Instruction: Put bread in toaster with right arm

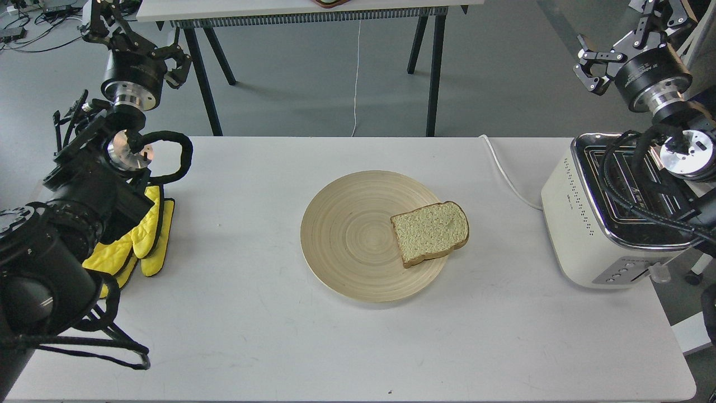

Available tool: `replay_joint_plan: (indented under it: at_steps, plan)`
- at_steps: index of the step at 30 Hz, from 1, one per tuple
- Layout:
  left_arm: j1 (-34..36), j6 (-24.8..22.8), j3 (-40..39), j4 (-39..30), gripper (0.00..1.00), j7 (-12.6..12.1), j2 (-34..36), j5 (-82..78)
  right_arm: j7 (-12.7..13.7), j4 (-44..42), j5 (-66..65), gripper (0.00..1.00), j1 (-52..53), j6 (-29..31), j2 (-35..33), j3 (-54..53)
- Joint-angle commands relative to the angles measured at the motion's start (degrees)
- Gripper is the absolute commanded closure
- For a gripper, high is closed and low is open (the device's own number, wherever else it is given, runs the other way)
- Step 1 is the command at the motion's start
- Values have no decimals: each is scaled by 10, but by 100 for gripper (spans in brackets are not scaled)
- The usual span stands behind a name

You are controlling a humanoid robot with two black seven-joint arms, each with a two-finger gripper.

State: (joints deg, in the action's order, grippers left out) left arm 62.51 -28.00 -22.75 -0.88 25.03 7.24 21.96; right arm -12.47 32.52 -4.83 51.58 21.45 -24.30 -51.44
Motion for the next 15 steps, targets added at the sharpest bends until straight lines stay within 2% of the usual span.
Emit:
replay_joint_plan:
  at_steps: [1,8,15]
  plan:
    - [0,0,2,1,0,-1,-2,-1,-3,1,0,1,-3,-2,0,-1]
    - [-1,0,-2,1,0,0,-1,0,-2,15,0,1,2,-8,1,2]
    - [0,0,-2,1,0,0,-3,-1,0,90,-6,1,10,-29,-28,20]
